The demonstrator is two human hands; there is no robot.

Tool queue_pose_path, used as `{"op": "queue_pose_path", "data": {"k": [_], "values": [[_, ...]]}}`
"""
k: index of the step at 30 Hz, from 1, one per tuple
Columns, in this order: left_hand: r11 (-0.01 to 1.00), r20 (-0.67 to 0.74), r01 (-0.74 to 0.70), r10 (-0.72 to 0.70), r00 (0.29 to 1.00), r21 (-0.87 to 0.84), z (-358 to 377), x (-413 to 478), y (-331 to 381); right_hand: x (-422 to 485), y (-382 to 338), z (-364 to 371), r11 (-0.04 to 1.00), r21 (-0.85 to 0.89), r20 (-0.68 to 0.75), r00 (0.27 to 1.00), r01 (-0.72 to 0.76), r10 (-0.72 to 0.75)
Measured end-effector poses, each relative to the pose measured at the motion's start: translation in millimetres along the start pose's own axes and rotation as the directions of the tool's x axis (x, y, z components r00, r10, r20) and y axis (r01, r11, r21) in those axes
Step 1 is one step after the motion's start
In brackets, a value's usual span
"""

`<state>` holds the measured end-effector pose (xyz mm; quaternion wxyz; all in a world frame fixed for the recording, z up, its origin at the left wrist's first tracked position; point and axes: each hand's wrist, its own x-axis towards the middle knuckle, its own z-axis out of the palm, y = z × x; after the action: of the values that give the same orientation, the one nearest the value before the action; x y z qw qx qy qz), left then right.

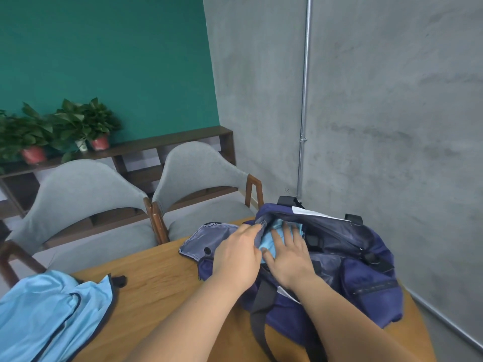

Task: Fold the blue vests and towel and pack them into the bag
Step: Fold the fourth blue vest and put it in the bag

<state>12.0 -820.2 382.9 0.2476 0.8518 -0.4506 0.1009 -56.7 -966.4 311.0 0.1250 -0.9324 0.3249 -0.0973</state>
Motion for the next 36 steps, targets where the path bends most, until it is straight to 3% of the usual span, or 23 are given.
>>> {"op": "queue_pose_path", "data": {"k": [5, 12, 20, 36], "values": [[0.999, 0.009, 0.012, -0.011, 1.000, -0.035, 3, -2, -3, 10, -7, 4, 0.999, -0.008, 0.081, 0.996, -0.042, 0.043], [0.998, 0.111, 0.053, -0.050, 0.993, -0.016, -5, -2, 1, 23, -19, -21, 0.983, -0.184, 0.268, 0.961, -0.016, 0.066], [0.997, 0.253, 0.067, -0.053, 0.966, -0.047, -28, -21, -6, -11, -39, -41, 0.972, -0.227, 0.183, 0.983, 0.053, -0.011], [0.967, 0.163, 0.218, -0.239, 0.957, 0.135, -133, -146, -35, -122, -137, -81, 0.939, -0.203, 0.152, 0.956, 0.277, -0.249]]}}
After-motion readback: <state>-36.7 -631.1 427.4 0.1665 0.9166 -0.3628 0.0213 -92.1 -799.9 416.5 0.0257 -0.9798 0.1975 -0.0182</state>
